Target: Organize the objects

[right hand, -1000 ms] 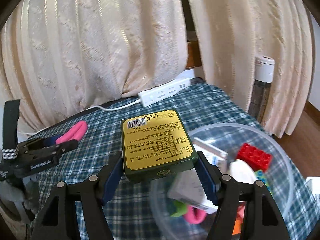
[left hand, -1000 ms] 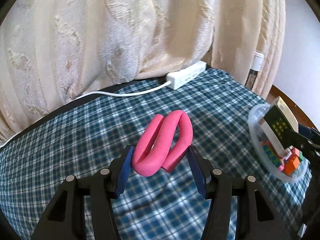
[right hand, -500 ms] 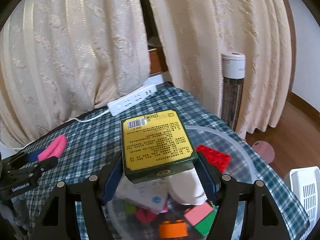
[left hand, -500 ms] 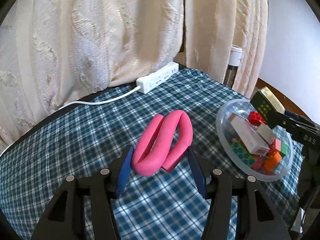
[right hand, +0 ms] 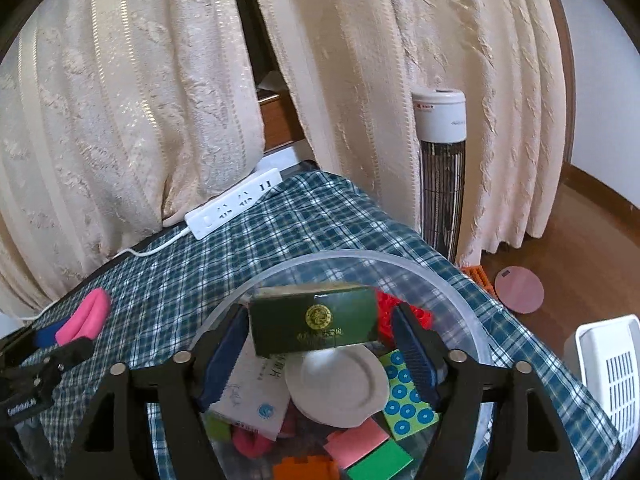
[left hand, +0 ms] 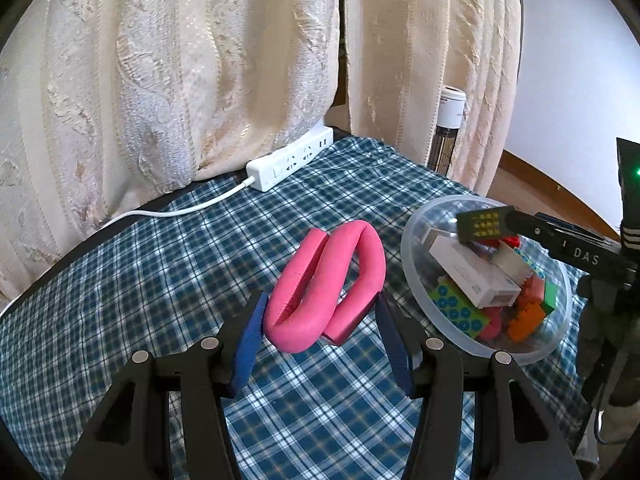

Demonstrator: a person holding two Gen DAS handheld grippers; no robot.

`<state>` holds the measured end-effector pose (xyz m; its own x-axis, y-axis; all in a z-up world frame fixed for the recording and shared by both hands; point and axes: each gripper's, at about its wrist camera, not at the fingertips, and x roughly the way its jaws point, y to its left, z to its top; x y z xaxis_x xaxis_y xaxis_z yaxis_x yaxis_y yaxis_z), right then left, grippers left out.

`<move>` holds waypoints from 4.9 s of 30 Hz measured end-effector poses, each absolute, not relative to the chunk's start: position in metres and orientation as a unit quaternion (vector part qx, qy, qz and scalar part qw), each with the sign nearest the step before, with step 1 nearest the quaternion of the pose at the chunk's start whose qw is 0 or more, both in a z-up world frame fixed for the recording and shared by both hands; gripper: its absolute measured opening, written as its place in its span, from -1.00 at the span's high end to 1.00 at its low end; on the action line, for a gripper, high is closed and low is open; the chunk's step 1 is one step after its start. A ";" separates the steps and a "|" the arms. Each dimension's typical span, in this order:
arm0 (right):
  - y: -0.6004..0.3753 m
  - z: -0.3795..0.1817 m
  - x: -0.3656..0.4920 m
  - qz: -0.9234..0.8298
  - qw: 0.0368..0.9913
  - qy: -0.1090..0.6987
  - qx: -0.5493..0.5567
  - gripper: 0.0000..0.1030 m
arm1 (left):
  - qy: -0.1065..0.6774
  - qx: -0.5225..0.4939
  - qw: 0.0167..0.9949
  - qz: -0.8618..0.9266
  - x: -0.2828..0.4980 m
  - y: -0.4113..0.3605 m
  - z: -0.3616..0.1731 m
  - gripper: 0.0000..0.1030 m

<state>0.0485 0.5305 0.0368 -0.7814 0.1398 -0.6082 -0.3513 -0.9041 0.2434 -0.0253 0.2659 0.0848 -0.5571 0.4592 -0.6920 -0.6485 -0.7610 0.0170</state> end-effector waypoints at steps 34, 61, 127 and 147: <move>0.564 0.032 0.121 0.921 0.172 0.203 -0.284 -0.52 | 0.152 -0.349 0.404 0.832 0.013 0.363 0.084 -0.10; 0.557 0.031 0.127 0.920 0.157 0.216 -0.288 -0.74 | 0.155 -0.372 0.380 0.833 0.019 0.360 0.068 -0.35; 0.446 0.061 0.169 0.920 0.250 0.075 -0.291 -0.99 | 0.140 -0.307 0.307 0.890 0.063 0.261 0.101 -0.79; 0.449 0.057 0.172 0.919 0.252 0.076 -0.294 -0.99 | 0.156 -0.319 0.321 0.878 0.069 0.269 0.092 -0.87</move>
